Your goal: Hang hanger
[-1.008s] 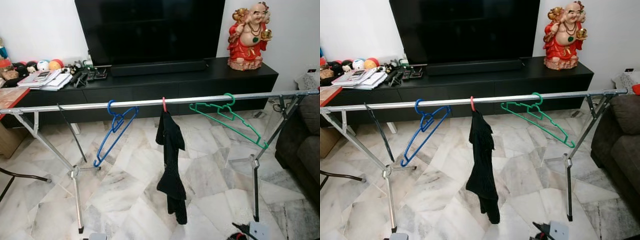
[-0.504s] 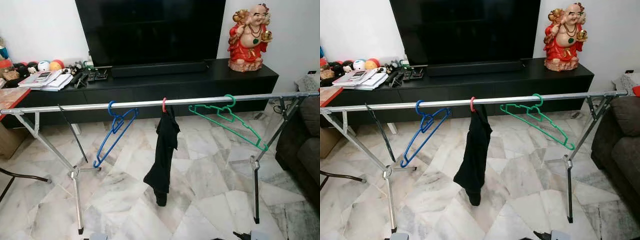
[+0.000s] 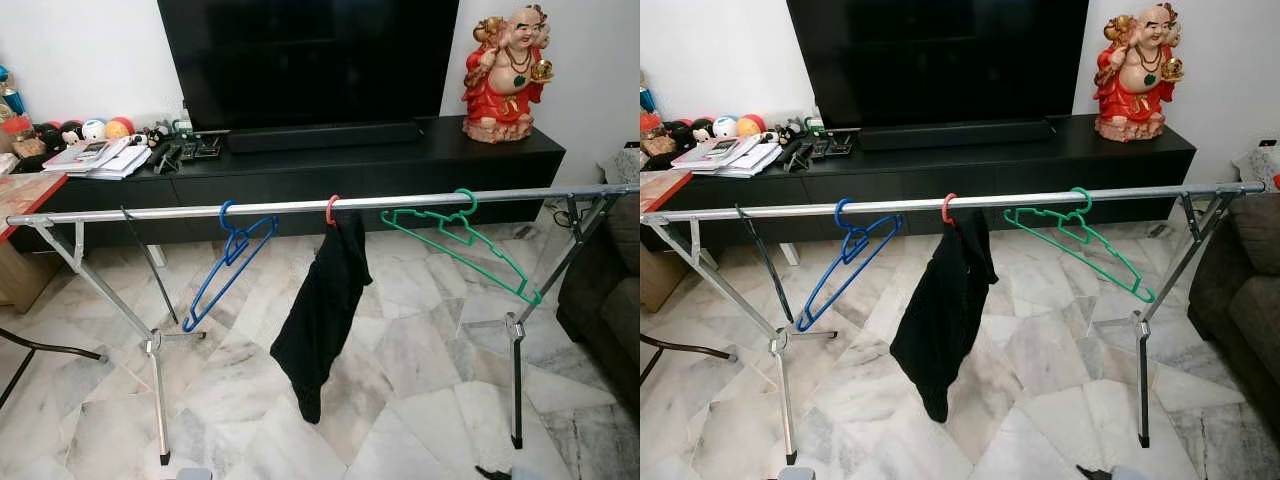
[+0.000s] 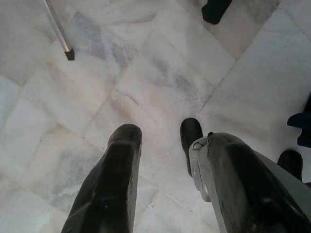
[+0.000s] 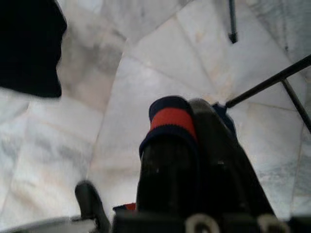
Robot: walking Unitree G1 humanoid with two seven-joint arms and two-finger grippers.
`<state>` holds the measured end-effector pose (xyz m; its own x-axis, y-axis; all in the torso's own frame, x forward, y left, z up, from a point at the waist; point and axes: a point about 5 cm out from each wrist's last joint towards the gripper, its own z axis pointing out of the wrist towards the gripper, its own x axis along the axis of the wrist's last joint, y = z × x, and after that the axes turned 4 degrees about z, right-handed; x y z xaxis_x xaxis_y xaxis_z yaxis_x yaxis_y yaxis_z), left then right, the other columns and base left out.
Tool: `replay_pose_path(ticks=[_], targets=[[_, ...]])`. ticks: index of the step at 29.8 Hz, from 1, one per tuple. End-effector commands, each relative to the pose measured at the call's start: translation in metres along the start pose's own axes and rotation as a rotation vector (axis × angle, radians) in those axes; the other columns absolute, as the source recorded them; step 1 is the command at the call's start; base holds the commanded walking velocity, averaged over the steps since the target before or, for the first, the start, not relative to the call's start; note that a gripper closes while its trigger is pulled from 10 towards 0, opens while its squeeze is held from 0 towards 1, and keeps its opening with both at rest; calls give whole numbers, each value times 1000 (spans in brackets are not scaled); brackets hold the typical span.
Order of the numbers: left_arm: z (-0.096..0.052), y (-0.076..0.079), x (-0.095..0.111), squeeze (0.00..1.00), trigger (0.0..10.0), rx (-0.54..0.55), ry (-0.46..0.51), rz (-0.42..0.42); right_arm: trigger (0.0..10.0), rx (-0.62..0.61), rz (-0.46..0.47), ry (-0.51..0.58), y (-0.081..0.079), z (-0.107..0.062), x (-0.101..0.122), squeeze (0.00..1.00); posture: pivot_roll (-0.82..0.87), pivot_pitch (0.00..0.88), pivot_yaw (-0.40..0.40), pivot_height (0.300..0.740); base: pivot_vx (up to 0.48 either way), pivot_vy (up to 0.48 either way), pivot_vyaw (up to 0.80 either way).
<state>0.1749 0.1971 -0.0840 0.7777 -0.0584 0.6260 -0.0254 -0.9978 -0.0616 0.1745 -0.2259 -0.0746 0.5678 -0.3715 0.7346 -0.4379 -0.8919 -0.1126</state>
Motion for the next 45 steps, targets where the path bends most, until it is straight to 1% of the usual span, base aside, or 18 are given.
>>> replay_pose_path(ticks=[1, 4, 8, 9, 10, 11, 12, 14, 16, 23, 28, 35, 45], targets=[[-1, -4, -5, 0, 10000, 8, -20, -16, 10000, 0, 41, 135, -4, 7, 30, 0, 21, 0, 65, 740, 0, 0, 0], [-1, -4, -5, 0, 10000, 4, -23, -17, 10000, 55, -21, 211, -15, 12, 52, 0, 23, 0, 63, 740, 0, 0, 0], [-1, -3, -4, 0, 10000, 2, -22, -20, 10000, 148, -41, 334, -34, 15, 81, 0, 31, 0, 58, 740, 0, 0, 0], [-1, -4, -3, 0, 10000, 4, -20, -22, 10000, 200, -44, 436, -45, 14, 102, 0, 28, 0, 58, 740, 0, 0, 0], [-1, -4, -3, 0, 10000, 6, -20, -22, 10000, 234, -52, 508, -52, 11, 116, 0, 24, 0, 59, 740, 0, 0, 0], [-1, -4, -3, 0, 10000, 8, -20, -21, 10000, 256, -59, 555, -57, 9, 125, 0, 19, 1, 60, 740, 0, 0, 0], [-1, -4, -3, 0, 10000, 8, -20, -21, 10000, 256, -59, 555, -57, 9, 125, 0, 19, 1, 60, 740, 0, 0, 0], [0, -4, -2, 0, 10000, 12, -17, -23, 10000, 306, -72, 657, -67, 2, 140, 0, 8, 7, 60, 740, 0, 0, 0], [0, -4, -1, 0, 10000, 12, -15, -26, 10000, 342, -88, 712, -72, -4, 145, 0, 8, 10, 60, 740, 0, 0, 0], [0, -4, 0, 0, 10000, 6, -10, -38, 10000, 387, -155, 715, -77, -9, 138, 0, 5, 13, 61, 740, 0, 0, 0], [-2, -7, -5, 0, 10000, 10, -20, -41, 10000, 397, -182, 725, -81, -10, 141, 0, 5, 18, 64, 740, 0, 0, 0], [-3, -9, -10, 0, 10000, 13, -28, -43, 10000, 401, -186, 721, -83, -9, 145, 0, 8, 23, 63, 740, 0, 0, 0], [-2, -8, -7, 0, 10000, 11, -25, -48, 10000, 419, -196, 706, -88, -10, 143, 0, 12, 27, 62, 740, 256, 0, 0]])
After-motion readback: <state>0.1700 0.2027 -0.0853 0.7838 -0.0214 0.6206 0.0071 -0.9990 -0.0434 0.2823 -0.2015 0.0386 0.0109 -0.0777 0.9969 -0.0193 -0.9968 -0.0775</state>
